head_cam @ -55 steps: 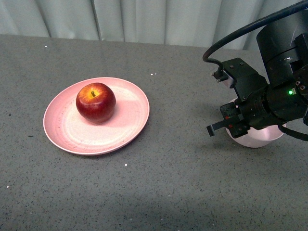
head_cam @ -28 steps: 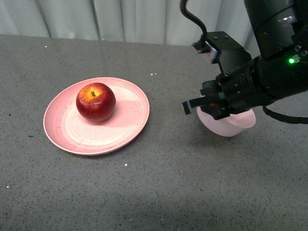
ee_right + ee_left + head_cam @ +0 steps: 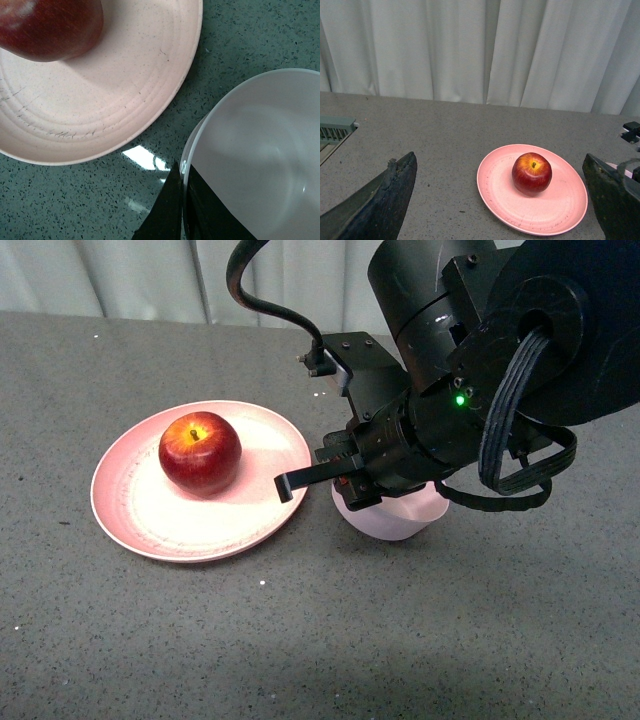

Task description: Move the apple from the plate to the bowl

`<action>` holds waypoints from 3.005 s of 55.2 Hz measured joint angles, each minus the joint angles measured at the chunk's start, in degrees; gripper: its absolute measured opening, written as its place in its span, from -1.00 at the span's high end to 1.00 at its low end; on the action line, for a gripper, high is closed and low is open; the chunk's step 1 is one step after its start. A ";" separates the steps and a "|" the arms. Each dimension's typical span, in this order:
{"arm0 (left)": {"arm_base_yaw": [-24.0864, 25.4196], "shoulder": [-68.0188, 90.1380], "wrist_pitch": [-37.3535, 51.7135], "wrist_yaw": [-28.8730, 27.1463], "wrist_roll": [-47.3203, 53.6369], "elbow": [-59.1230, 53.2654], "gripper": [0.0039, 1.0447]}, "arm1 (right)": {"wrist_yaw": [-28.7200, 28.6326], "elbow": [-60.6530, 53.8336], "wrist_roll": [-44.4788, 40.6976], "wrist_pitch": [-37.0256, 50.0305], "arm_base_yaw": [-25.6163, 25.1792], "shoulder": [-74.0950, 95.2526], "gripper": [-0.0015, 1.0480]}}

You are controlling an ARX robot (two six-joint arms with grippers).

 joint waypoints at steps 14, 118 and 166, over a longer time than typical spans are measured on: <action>0.00 0.00 0.00 0.00 0.00 0.00 -0.88 | 0.02 0.61 0.44 1.51 -0.09 1.11 0.72; 0.00 -0.04 0.00 0.02 0.00 0.00 -0.88 | 9.25 -64.08 -3.67 33.59 -28.89 -84.17 0.98; 0.00 -0.04 0.00 0.00 0.02 0.00 -0.88 | 9.22 -64.24 -3.69 10.01 -28.89 -109.00 0.98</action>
